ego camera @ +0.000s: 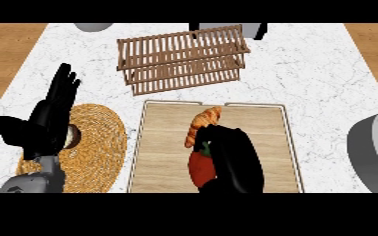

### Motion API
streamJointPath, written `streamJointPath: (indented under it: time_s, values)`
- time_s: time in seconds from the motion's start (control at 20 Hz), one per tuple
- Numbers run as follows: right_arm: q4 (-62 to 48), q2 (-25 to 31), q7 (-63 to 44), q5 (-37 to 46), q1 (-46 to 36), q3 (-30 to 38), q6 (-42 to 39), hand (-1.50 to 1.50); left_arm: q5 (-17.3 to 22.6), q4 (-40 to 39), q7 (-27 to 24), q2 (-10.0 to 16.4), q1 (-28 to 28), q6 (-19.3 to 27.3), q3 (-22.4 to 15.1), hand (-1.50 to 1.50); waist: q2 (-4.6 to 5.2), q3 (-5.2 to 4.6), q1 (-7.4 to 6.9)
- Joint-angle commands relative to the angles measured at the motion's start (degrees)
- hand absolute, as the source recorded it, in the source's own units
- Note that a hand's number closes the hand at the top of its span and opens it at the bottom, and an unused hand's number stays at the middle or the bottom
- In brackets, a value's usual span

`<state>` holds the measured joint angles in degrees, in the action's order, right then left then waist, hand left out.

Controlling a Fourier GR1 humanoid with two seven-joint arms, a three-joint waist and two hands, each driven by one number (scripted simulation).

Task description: Pick the bell pepper from the tray and place it in the tiered shelf

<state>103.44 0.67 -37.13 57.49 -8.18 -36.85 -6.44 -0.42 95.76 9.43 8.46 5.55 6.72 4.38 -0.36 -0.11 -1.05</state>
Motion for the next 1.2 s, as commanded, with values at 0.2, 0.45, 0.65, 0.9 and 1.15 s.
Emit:
streamJointPath:
  time_s: [0.2, 0.45, 0.65, 0.9, 1.15]
  values:
    - [8.85, -0.66, -33.05, 2.32, -17.19, -7.38, 10.11, 1.5, 0.13, -0.29, 0.14, 0.29, -0.01, -0.71, -0.11, 0.0, -0.16, -0.09, -0.53]
    - [6.13, -0.65, -43.04, 1.74, -30.13, -5.28, 6.55, 1.5, -0.53, 0.95, 0.14, 0.6, -0.38, -0.42, 0.0, 0.0, 0.04, -0.01, -0.16]
    - [-0.2, -0.64, -42.65, -1.66, -38.99, 1.27, 6.3, 1.5, -0.23, 2.57, 1.02, 0.19, -1.01, -0.6, -0.52, 0.0, 0.11, 0.01, -0.63]
    - [-11.1, -0.64, -37.65, -2.27, -39.92, 3.53, 15.63, 1.5, -1.46, 3.17, 2.97, -0.6, 0.42, 0.83, -1.32, 0.0, 0.39, 0.08, -0.7]
    - [-17.06, -0.65, -32.44, -2.44, -41.15, 7.5, 20.0, 1.5, -0.33, -0.1, 0.03, -0.31, -0.98, -0.22, 0.39, 0.0, 0.45, 0.08, -0.12]
